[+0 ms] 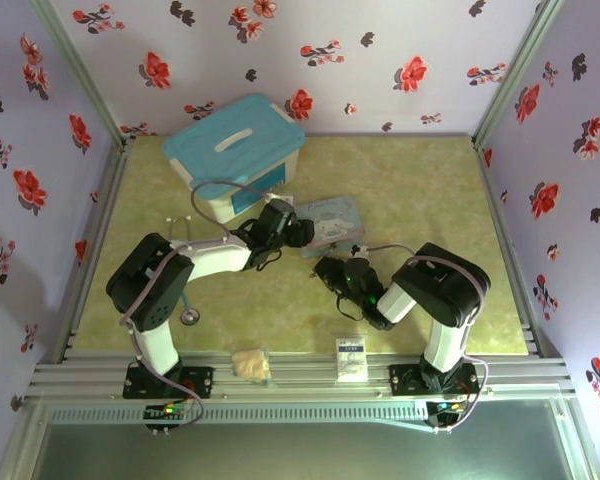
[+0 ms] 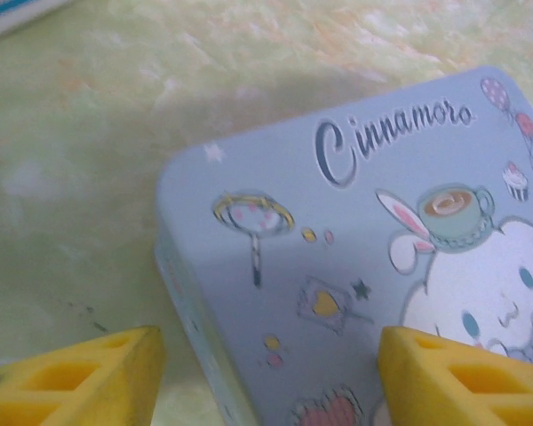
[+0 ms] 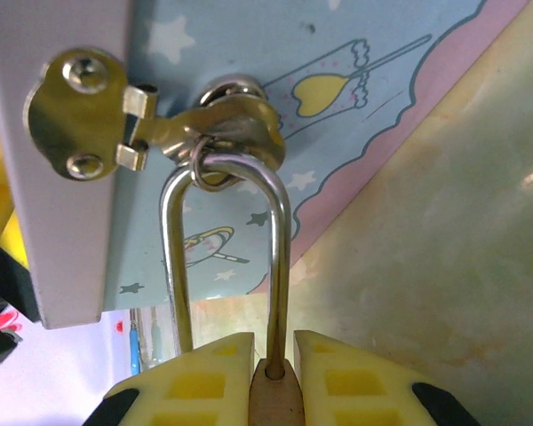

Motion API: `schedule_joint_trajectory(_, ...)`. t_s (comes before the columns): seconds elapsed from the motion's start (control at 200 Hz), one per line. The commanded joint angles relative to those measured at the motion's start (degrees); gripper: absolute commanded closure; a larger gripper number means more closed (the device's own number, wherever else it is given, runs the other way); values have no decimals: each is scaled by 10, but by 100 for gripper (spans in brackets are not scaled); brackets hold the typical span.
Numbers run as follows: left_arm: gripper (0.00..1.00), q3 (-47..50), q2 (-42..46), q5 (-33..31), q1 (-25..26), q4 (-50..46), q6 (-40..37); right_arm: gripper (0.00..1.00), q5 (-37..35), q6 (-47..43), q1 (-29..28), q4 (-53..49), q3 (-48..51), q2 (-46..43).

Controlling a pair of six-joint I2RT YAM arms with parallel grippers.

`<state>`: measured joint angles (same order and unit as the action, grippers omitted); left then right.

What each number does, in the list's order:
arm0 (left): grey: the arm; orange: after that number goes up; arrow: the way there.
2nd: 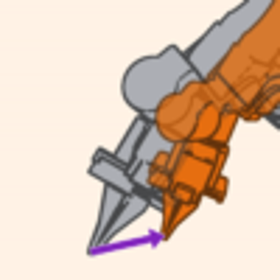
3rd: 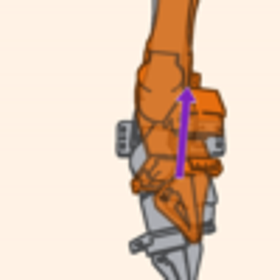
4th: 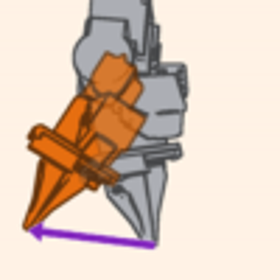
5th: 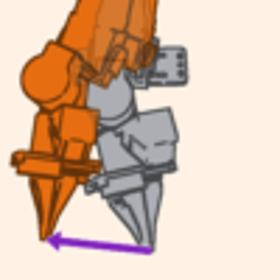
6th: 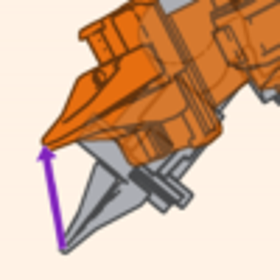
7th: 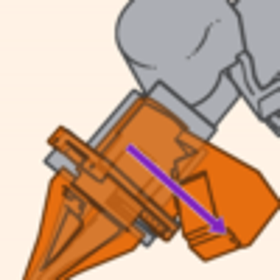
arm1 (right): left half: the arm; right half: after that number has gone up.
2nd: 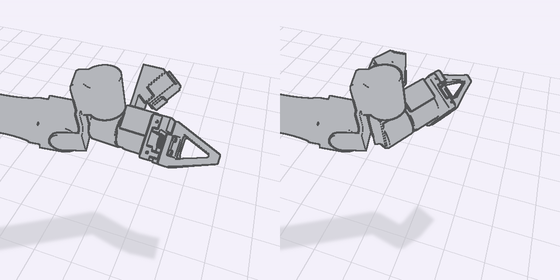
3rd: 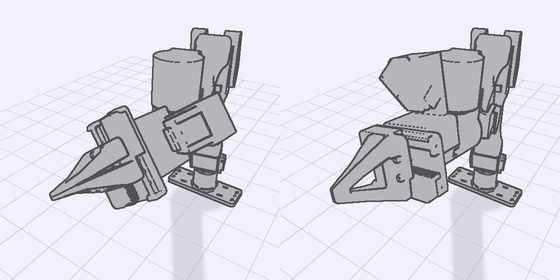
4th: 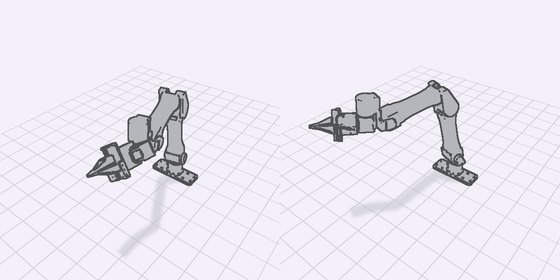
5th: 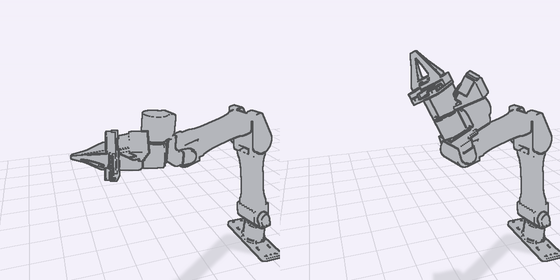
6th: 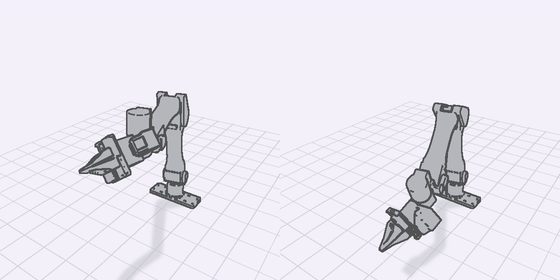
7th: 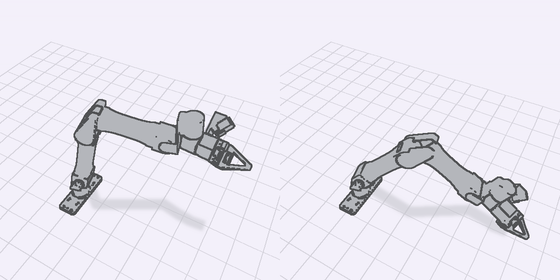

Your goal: Unlock a padlock with a key

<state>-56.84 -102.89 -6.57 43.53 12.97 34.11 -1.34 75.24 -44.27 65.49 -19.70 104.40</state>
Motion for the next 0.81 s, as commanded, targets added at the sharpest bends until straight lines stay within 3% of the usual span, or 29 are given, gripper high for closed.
schedule_joint_trajectory(0.0, 31, 28, -3, 37, 7, 32, 25, 100, -6, 4, -4, -44, -21, 39)
schedule_joint_trajectory(0.175, 33, 9, -13, 40, 8, 5, 36, 100, -13, 0, -6, -41, -15, 37)
schedule_joint_trajectory(0.345, 39, -27, -58, -61, 16, -161, 12, 100, 18, 18, 27, 7, -1, 49)
schedule_joint_trajectory(0.555, 46, 53, -65, -64, 14, -111, 26, 100, 16, 28, 59, 138, 27, 87)
schedule_joint_trajectory(0.8, 49, 89, -55, -61, 3, -85, 21, 100, -1, 1, 74, 129, 24, 58)
